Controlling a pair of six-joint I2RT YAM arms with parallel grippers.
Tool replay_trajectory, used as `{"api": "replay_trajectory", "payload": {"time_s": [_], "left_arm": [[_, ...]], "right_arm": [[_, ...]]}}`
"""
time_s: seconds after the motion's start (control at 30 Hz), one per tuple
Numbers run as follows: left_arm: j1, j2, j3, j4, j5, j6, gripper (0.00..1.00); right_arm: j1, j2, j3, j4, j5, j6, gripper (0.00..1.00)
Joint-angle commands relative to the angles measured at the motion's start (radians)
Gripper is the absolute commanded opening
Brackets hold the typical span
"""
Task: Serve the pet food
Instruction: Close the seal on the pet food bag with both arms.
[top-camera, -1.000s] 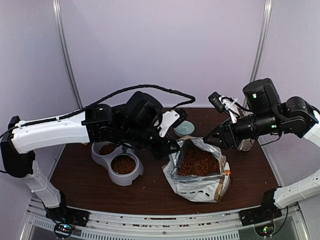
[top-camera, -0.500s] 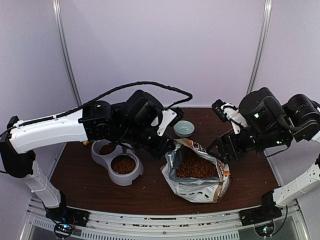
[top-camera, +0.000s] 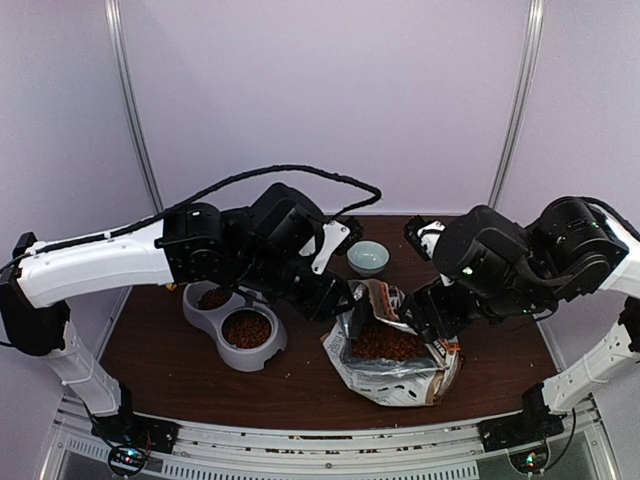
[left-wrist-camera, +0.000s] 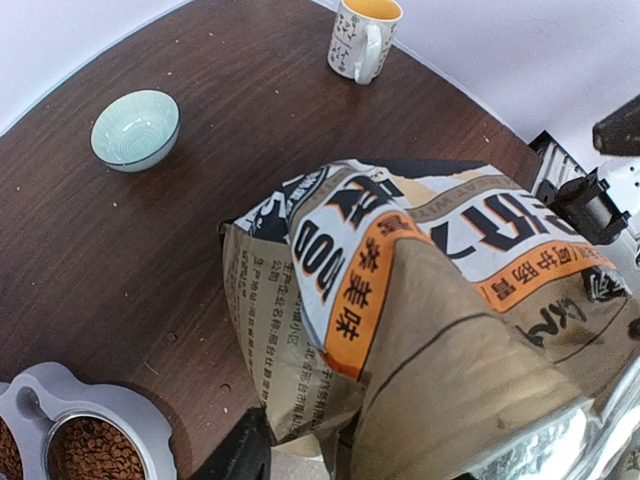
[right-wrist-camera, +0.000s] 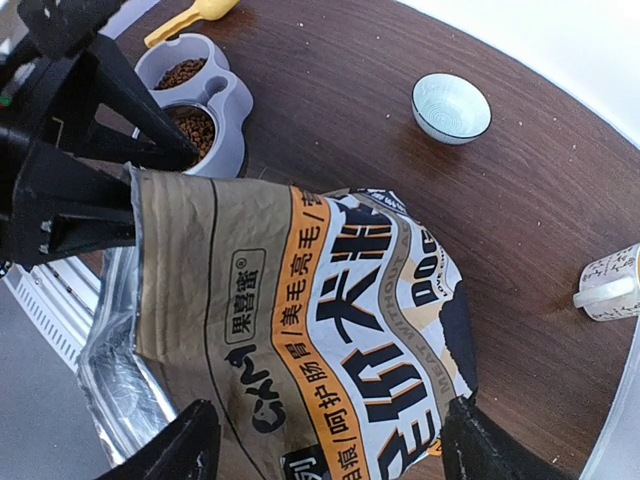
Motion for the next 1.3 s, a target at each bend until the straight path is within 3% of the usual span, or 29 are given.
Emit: {"api": "replay_trajectory", "payload": {"time_s": [0.0, 0.17, 0.47, 0.67, 0.8, 1.03, 1.17, 1.27], "left_arm": [[-0.015, -0.032, -0.019, 0.041, 0.037, -0.035, 0.48], [-0.021, -0.031, -0.044, 0.089, 0.093, -0.058, 0.47], [-0.026, -0.045, -0.058, 0.086, 0.076, -0.101, 0.19], [-0.031, -0.046, -0.057, 0.085, 0.070, -0.143, 0.08], [-0.035, -0.052, -0.047, 0.079, 0.045, -0.161, 0.00], [-0.035, -0.096, 0.030, -0.014, -0.065, -0.163, 0.00], [-0.038, -0.112, 0.122, -0.039, -0.035, -0.134, 0.00], [-0.044, -0.111, 0.178, -0.035, 0.009, -0.121, 0.00]], "right_arm": [[0.015, -0.047, 0.057, -0.015, 0.044, 0.004, 0.78], [0.049, -0.071, 0.072, 0.058, -0.002, -0.075, 0.80], [0.115, 0.013, 0.043, -0.027, -0.009, -0.067, 0.78], [0.126, 0.122, 0.062, -0.160, 0.081, -0.004, 0.73], [0.126, 0.179, 0.070, -0.248, 0.157, 0.043, 0.57], [0.073, 0.157, 0.119, -0.326, 0.228, 0.015, 0.03], [-0.012, 0.082, 0.152, -0.285, 0.213, -0.109, 0.00], [-0.089, 0.014, 0.157, -0.179, 0.095, -0.238, 0.00]]}}
